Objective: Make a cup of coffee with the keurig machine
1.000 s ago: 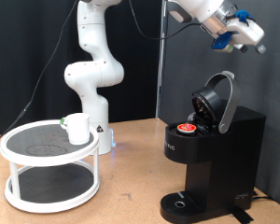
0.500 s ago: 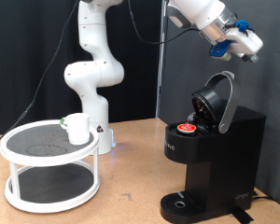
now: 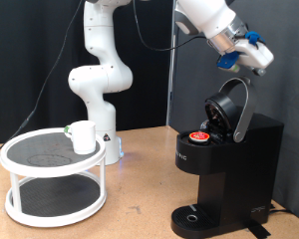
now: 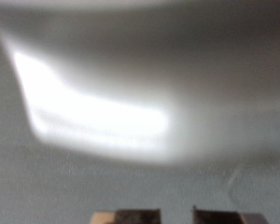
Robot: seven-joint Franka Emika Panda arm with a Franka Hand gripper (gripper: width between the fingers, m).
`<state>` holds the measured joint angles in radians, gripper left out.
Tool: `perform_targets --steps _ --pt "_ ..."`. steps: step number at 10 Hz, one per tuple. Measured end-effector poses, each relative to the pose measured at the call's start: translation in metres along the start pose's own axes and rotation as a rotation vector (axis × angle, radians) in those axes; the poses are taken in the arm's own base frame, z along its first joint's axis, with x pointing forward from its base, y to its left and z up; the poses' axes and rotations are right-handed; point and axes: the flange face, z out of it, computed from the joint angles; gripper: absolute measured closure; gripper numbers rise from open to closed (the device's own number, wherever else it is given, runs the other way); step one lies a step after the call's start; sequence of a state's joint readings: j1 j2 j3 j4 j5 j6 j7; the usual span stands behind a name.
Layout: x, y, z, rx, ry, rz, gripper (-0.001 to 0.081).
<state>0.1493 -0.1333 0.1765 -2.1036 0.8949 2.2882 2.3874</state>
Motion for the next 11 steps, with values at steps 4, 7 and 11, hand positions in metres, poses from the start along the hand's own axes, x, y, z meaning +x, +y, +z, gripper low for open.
perform_targets --steps 4,7,11 --pt "0.014 -0.015 -0.012 -0.003 -0.004 -0.024 0.0806" --pt "0.023 -0.027 -0.035 0.023 -0.018 -0.022 0.0806" --pt "0.045 -0.054 -0.071 0.069 0.019 -0.029 0.0806"
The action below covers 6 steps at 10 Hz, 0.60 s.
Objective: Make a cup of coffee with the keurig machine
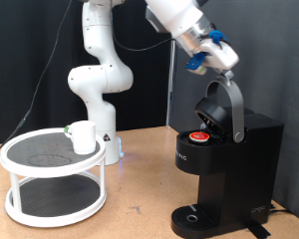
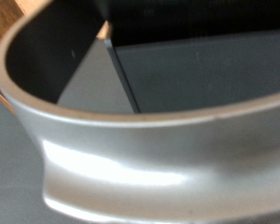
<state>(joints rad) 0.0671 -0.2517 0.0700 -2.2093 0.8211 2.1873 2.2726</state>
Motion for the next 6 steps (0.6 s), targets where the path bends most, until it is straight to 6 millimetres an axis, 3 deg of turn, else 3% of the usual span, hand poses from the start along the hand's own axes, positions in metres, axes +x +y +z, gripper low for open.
perform_targets --steps 6 --pt "0.035 -0.047 -0.017 0.169 0.040 0.037 0.0806"
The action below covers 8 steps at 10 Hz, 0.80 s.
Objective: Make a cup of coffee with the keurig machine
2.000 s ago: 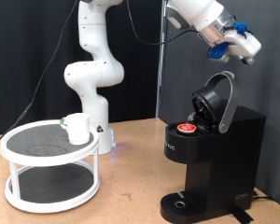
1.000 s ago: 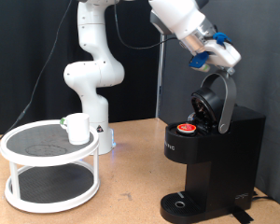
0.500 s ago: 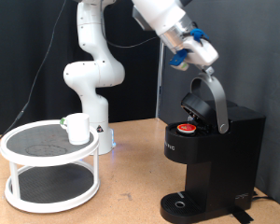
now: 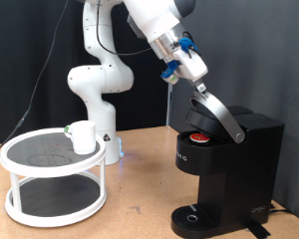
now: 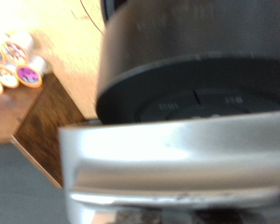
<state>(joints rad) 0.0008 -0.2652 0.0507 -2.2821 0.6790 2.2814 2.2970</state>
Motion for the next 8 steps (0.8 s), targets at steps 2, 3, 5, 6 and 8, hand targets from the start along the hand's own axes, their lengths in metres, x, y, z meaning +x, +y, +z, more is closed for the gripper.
perform_targets --steps 2,3,5,6,8 --pt "0.009 -0.011 0.004 0.036 0.019 0.007 0.0806" --pt "0.016 -0.018 0.008 0.047 0.034 0.013 0.0806" --pt "0.029 -0.033 0.020 0.053 0.058 0.032 0.0806" --pt "0.033 -0.040 0.024 0.059 0.062 0.041 0.0806" --pt "0.039 -0.050 0.035 0.076 0.063 0.061 0.0806"
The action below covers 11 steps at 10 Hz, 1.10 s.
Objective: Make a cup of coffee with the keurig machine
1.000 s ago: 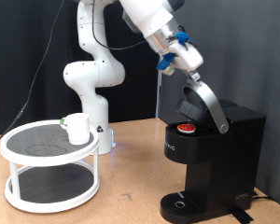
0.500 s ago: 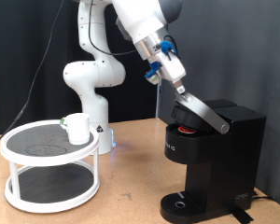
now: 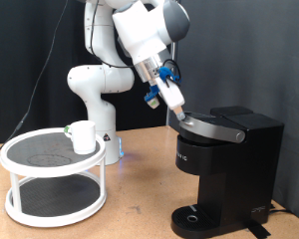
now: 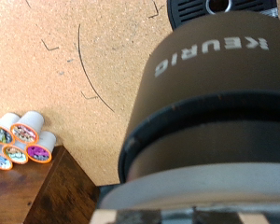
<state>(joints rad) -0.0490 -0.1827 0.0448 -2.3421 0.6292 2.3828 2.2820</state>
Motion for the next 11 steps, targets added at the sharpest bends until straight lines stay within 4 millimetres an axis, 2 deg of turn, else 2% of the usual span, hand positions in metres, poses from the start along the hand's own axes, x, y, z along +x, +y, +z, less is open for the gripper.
perform_targets --steps 3,8,11 --pt "0.008 -0.014 0.028 0.000 0.023 0.008 0.0806" --pt "0.008 -0.019 0.029 -0.001 -0.002 -0.009 0.0806" --pt "0.011 -0.018 0.028 -0.015 -0.006 -0.078 0.0806"
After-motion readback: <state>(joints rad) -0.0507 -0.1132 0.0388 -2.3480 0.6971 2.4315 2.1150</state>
